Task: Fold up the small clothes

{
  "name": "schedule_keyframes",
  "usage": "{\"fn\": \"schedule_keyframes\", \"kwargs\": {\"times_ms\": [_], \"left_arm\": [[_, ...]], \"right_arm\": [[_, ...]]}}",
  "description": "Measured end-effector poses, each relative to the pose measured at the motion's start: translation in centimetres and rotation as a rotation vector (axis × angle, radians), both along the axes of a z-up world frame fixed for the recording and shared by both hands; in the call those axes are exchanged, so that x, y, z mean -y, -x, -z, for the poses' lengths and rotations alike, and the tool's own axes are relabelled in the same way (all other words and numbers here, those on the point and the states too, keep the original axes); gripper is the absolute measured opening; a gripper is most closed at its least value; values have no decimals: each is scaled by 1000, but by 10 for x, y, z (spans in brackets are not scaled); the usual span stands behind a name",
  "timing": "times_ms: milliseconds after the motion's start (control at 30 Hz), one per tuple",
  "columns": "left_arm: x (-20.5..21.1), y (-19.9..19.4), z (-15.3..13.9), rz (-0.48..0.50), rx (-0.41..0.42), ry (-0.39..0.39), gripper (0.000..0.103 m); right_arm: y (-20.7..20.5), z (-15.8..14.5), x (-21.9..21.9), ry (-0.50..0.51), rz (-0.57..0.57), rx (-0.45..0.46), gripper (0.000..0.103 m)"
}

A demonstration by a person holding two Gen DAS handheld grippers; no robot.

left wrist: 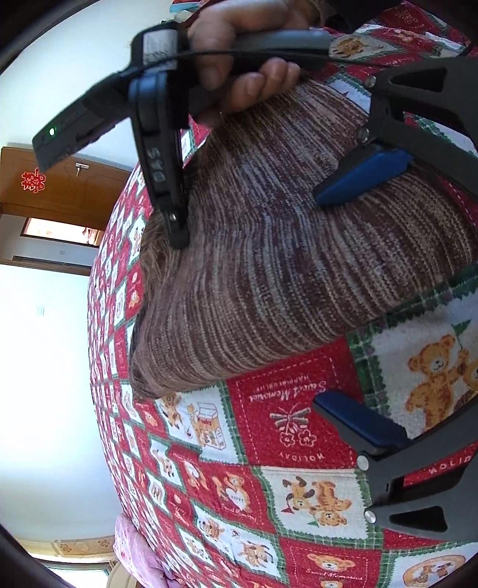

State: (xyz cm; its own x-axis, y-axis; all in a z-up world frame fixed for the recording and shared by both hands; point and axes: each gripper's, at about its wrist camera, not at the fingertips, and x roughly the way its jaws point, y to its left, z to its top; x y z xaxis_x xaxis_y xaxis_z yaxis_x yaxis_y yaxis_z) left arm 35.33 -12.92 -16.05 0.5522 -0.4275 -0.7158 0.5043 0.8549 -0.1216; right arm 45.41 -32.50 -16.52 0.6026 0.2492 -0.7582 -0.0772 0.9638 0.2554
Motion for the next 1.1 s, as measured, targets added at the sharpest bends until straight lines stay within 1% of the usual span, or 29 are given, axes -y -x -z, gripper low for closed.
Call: {"fn": "schedule_keyframes", "kwargs": {"times_ms": [67, 100, 167, 200, 300, 400, 467, 567, 600, 633, 667, 700, 800, 867, 900, 967, 1033, 1100], "left_arm": [[0, -1, 0, 0, -5, -3, 103], [1, -1, 0, 0, -7, -6, 103], [1, -2, 0, -1, -13, -8, 103], [2, -3, 0, -3, -16, -13, 103], [4, -4, 0, -4, -15, -34, 103], [5, -7, 1, -5, -29, -36, 103], [5, -8, 1, -7, -31, -40, 103], [5, -7, -1, -33, -50, -47, 103], [4, -5, -2, -45, -60, -49, 103], [3, -2, -3, -52, -63, -46, 103], [3, 1, -3, -58, -64, -42, 103], [4, 5, -2, -64, -56, -48, 103], [9, 10, -1, -72, -32, -76, 103], [10, 7, -3, -76, -44, -78, 103], [8, 6, -4, -85, -62, -66, 103], [4, 6, -7, -80, -68, -57, 103], [-2, 7, -15, -71, -32, -27, 103], [-11, 4, -22, -90, -4, 27, 103]], "right_arm": [[2, 2, 10, 27, 24, -6, 23], [3, 5, 22, 10, 43, -14, 26], [8, 8, 37, -68, 35, -13, 27], [10, 9, 43, -89, 27, -9, 27], [13, 12, 43, -48, 21, 1, 27], [14, 16, 36, 6, 35, 13, 27], [13, 17, 38, 12, 50, 10, 27], [13, 20, 45, -8, 68, 3, 28], [13, 22, 46, -7, 70, 7, 30], [14, 22, 46, -1, 68, 11, 34], [13, 23, 46, 10, 75, 13, 43], [11, 25, 49, 17, 100, 8, 49], [9, 25, 60, -62, 120, 10, 50], [14, 23, 57, -46, 103, 29, 50], [18, 22, 57, -51, 92, 40, 50], [23, 20, 65, -107, 96, 48, 51], [25, 17, 77, -164, 119, 62, 51], [22, 14, 91, -226, 142, 76, 51]]}}
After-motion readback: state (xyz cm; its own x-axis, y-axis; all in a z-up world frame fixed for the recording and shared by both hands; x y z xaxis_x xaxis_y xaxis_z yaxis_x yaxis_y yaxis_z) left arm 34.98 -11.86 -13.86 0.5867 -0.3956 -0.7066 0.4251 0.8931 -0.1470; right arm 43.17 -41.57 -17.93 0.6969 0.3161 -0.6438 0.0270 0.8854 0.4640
